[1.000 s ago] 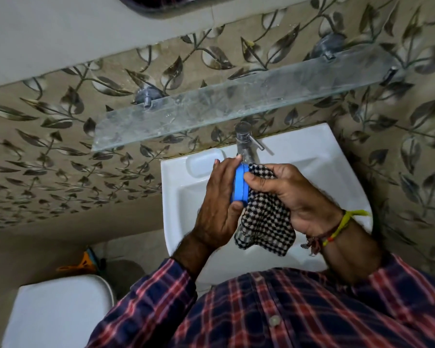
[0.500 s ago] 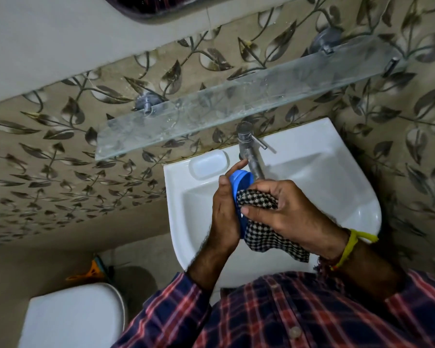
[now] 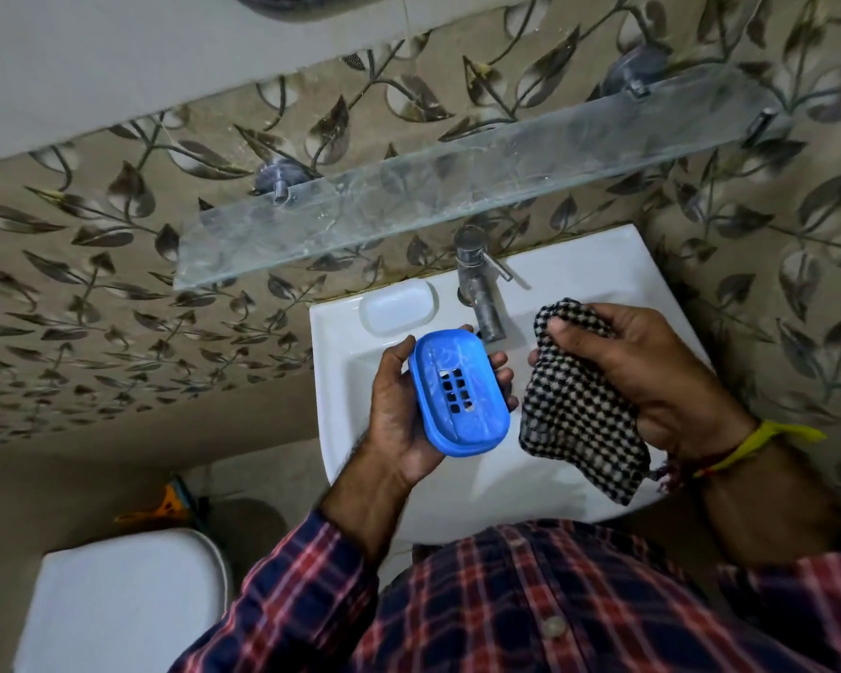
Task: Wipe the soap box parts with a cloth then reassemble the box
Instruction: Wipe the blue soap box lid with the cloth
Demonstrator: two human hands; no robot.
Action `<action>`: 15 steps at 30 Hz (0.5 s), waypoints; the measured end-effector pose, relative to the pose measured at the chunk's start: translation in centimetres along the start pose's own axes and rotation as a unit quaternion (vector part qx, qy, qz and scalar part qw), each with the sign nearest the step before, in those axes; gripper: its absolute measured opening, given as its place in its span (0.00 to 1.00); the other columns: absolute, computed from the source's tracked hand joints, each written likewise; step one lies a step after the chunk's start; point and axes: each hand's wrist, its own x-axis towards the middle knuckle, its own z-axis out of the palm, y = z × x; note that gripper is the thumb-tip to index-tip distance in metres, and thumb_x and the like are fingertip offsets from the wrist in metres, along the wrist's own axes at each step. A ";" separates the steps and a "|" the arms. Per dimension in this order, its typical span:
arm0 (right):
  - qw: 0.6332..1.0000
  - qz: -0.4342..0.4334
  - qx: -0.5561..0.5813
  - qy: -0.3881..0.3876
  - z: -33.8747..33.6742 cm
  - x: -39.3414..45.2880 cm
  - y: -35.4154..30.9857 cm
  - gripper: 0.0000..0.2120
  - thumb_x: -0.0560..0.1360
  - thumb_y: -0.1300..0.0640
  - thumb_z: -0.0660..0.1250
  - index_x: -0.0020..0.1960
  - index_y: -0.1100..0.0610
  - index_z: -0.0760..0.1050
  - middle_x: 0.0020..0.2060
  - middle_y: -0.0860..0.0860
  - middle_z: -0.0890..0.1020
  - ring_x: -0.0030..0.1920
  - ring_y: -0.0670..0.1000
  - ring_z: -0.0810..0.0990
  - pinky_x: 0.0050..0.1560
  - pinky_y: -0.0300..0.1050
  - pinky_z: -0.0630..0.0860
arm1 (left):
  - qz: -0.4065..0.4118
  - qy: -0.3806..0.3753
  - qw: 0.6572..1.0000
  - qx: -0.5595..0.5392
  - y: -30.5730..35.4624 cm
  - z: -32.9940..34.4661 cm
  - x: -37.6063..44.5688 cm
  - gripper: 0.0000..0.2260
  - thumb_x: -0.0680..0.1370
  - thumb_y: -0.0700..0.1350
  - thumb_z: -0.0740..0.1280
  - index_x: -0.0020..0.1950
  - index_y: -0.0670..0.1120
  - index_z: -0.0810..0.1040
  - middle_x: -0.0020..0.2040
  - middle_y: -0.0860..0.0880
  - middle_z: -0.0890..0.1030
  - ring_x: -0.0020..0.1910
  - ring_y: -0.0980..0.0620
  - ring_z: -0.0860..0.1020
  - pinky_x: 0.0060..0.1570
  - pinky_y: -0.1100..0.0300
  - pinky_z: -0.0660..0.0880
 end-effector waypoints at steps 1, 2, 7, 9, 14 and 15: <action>1.000 0.024 0.008 -0.001 -0.1 0.0 -0.1 0.06 0.77 0.63 0.69 0.50 0.66 0.78 0.36 0.61 0.85 0.32 0.56 0.86 0.31 0.48 0.82 | 0.005 -0.004 1.000 0.006 -0.1 0.0 -0.1 0.28 0.80 0.59 0.56 0.74 0.43 0.72 0.61 0.32 0.78 0.50 0.37 0.83 0.52 0.44 0.81; 0.999 0.044 0.009 -0.010 -0.2 0.0 -0.1 0.05 0.77 0.63 0.69 0.49 0.65 0.78 0.37 0.61 0.85 0.33 0.56 0.86 0.31 0.48 0.83 | 0.011 -0.006 1.000 0.018 -0.1 -0.2 -0.2 0.29 0.81 0.59 0.55 0.75 0.43 0.70 0.61 0.33 0.78 0.51 0.38 0.83 0.53 0.44 0.81; 0.991 0.083 0.016 -0.106 0.1 -0.2 -0.2 0.09 0.74 0.73 0.63 0.53 0.69 0.77 0.49 0.63 0.85 0.49 0.57 0.86 0.48 0.48 0.84 | 0.040 0.023 0.995 0.090 -0.3 -0.3 -0.1 0.30 0.82 0.65 0.52 0.74 0.47 0.72 0.59 0.39 0.83 0.54 0.42 0.83 0.56 0.45 0.79; 0.990 0.064 0.049 -0.114 0.3 -0.1 -0.4 0.15 0.71 0.69 0.67 0.58 0.68 0.77 0.52 0.63 0.85 0.51 0.57 0.86 0.49 0.48 0.84 | 0.067 0.032 0.993 0.093 -0.1 -0.7 0.1 0.29 0.82 0.65 0.53 0.71 0.48 0.76 0.56 0.42 0.85 0.53 0.44 0.84 0.52 0.47 0.82; 0.989 0.063 0.107 -0.086 0.1 0.9 -0.7 0.19 0.71 0.59 0.69 0.60 0.66 0.78 0.53 0.61 0.86 0.51 0.56 0.86 0.50 0.50 0.84 | 0.142 0.035 0.981 0.124 0.7 -1.3 -0.1 0.27 0.81 0.64 0.54 0.68 0.49 0.80 0.52 0.45 0.86 0.47 0.48 0.85 0.48 0.52 0.82; 0.988 0.070 0.111 -0.081 0.1 1.1 -0.6 0.19 0.71 0.58 0.69 0.59 0.66 0.79 0.52 0.61 0.86 0.50 0.57 0.87 0.48 0.50 0.84 | 0.149 0.037 0.979 0.133 0.9 -1.2 -0.1 0.27 0.81 0.65 0.53 0.68 0.50 0.79 0.52 0.44 0.86 0.48 0.48 0.85 0.48 0.52 0.82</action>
